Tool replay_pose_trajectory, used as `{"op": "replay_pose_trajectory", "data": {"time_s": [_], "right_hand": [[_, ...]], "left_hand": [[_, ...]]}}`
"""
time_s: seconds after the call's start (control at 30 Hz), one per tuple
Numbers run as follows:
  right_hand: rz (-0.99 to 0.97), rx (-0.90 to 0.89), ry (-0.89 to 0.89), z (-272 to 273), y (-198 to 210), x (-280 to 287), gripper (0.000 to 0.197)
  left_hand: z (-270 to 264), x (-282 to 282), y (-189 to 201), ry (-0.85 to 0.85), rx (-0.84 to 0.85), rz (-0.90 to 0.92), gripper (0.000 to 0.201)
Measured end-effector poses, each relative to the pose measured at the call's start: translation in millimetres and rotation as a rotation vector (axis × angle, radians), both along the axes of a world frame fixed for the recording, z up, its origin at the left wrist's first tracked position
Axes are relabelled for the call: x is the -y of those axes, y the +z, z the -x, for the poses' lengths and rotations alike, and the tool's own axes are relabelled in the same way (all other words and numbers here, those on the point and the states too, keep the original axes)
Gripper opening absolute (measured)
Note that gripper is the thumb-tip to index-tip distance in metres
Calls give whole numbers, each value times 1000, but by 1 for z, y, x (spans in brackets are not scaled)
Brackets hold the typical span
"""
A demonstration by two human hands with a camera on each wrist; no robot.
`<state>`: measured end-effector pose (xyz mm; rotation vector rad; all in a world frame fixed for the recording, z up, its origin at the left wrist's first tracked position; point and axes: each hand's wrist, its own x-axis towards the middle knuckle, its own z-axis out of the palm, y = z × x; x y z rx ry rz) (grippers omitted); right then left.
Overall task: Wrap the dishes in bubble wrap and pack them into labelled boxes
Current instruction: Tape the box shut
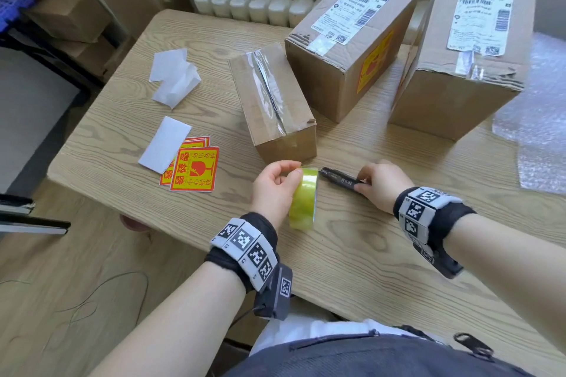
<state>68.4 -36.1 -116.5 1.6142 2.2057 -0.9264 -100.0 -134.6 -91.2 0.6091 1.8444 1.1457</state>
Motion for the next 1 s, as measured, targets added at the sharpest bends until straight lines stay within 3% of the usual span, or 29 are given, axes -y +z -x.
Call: {"op": "replay_pose_trajectory", "data": {"time_s": [0.1,0.2,0.3,0.5,0.63,0.73,0.87,1.0], "right_hand": [[-63,-230,-68,8,15,1,32],[-6,-495,-58,22,37,7,26],[-8,-606,-85,28,44,11,13],[-272,-577,1,28,40,18,8],[-426,-705,75,30,46,33,9],[-328,-662,0,29,46,26,10],[-195,-557,29,26,50,18,12],[-103,-538,71,26,57,15,7]], "left_hand": [[-4,-1,2,-50,-27,-7,14],[-10,-2,4,-102,-50,-22,15],[-13,-4,6,-149,-66,-40,17],[-17,-4,6,-259,-200,33,37],[-12,-11,7,-253,-323,72,36],[-10,-6,4,-286,-275,44,39],[-11,-2,6,-244,-197,5,20],[-12,-4,14,-193,-289,-61,6]]}}
